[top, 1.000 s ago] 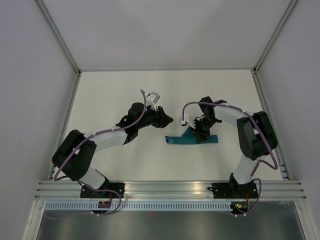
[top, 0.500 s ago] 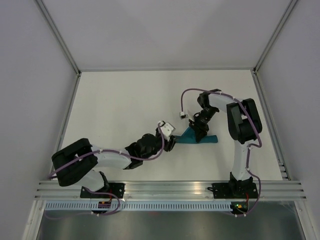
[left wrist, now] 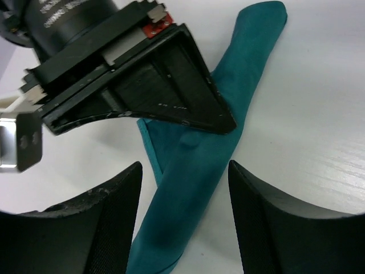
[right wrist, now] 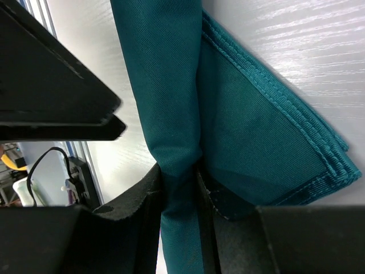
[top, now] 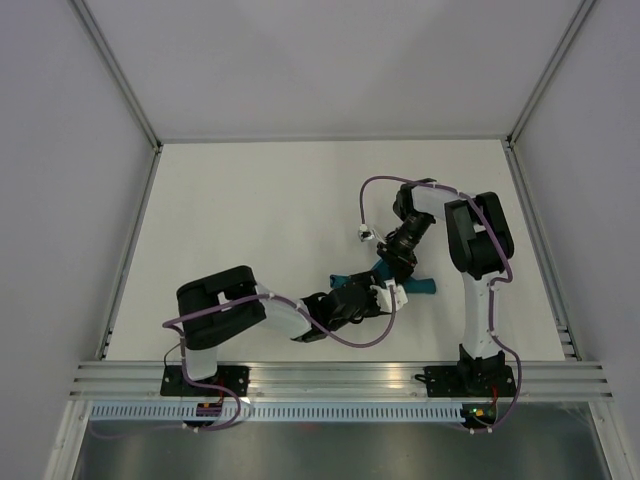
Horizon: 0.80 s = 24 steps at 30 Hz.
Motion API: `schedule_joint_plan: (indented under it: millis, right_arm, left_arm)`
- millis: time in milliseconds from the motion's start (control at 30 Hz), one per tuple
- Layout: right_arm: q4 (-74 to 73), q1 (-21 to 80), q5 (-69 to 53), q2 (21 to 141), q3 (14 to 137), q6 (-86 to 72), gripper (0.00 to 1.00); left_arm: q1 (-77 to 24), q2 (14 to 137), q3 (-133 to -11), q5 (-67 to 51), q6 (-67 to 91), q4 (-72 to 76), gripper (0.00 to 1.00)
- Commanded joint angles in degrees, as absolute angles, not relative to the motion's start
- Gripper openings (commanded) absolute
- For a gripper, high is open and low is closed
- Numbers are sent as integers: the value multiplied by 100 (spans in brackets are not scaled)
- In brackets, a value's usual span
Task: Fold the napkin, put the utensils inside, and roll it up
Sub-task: Roll the napkin with the utensil
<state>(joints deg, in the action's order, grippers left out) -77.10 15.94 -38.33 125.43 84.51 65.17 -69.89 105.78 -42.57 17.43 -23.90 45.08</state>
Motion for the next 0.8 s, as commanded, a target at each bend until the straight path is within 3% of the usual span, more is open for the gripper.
schedule_joint_plan:
  millis: [0, 367, 767]
  right_arm:
    - [-6970, 1600, -3392, 12937, 8499, 6855, 34]
    - [-7058, 1591, -3437, 13087, 8692, 6812, 34]
    - [-7014, 1582, -3472, 13105, 8728, 6706, 34]
  left_arm:
    - [-7031, 10889, -4561, 1459, -3041, 4342, 68]
    - [-7031, 11504, -4878, 1363, -3138, 4192, 63]
    - [-6864, 11883, -5370, 792, -2602, 2972, 28]
